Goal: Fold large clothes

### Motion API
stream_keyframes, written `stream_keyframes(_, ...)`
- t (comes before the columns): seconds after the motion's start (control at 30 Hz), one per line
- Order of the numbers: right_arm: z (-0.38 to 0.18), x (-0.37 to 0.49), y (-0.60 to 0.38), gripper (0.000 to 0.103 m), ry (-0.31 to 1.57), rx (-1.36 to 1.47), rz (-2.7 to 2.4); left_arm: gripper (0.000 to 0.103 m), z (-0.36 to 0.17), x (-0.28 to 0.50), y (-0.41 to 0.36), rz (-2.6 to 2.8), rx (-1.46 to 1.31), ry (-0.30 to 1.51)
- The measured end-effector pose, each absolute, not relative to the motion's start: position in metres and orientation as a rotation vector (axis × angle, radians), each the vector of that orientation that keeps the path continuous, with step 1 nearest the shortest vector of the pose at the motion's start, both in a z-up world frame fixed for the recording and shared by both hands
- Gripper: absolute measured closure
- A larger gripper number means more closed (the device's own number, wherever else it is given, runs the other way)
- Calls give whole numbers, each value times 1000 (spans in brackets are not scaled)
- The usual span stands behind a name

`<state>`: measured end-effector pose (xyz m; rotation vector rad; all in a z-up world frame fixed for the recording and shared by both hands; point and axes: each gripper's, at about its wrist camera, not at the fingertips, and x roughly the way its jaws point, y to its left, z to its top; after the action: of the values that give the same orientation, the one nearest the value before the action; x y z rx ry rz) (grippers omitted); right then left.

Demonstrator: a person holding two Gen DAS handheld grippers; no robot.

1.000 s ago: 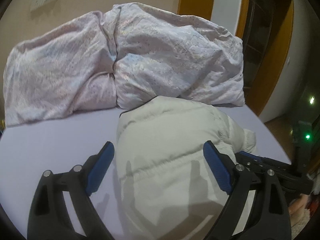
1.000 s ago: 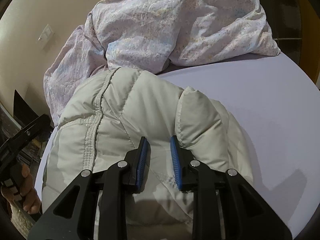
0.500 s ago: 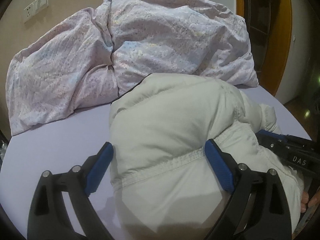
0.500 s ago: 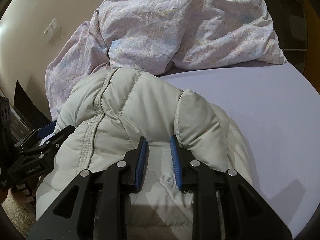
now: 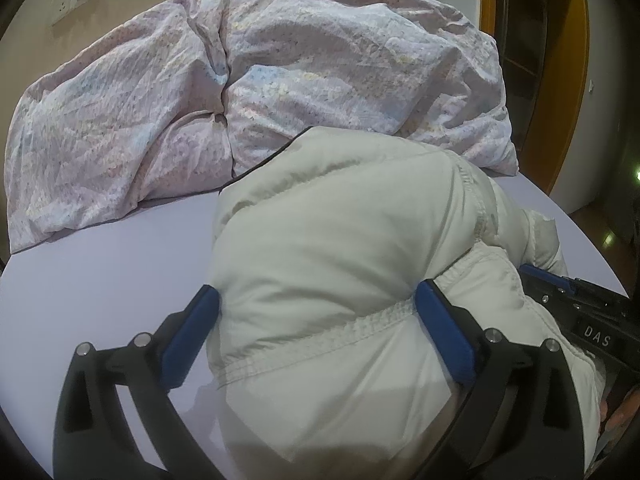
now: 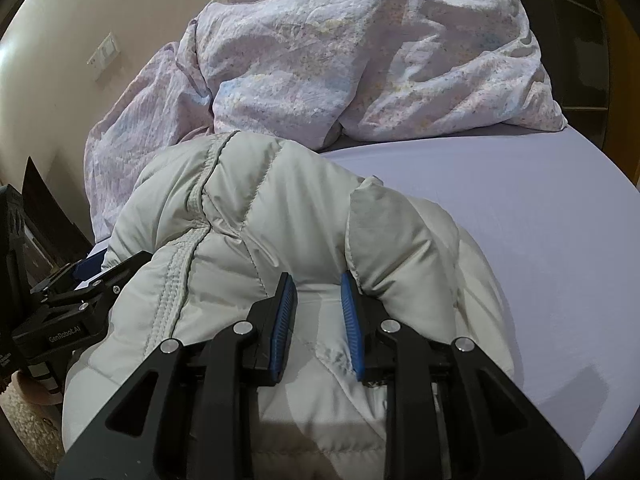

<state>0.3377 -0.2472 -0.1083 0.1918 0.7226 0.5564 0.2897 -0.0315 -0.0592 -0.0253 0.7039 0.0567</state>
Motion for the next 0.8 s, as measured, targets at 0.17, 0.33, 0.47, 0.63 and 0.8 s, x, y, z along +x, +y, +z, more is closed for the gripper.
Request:
stream_keyframes(0.17,-109,338,-247,79,717,198,558,4,-61,290,-31,57,-23,702)
stream_keyframes(0.33,-111,339,-248,79,708,208,560,3,-63,290,-30,59,-23,698)
stream_keyframes(0.47,-112,338,-248,79,703,212,561,3,-63,290,-30,66,-19,694)
stream_keyframes(0.63,-113,339,-249,79,701,212,563,3,-63,290,-30,68,-17,690)
stream_keyframes(0.8,-114,339,-250,79,693,222,570,2,-64,289,-29,74,-27,675)
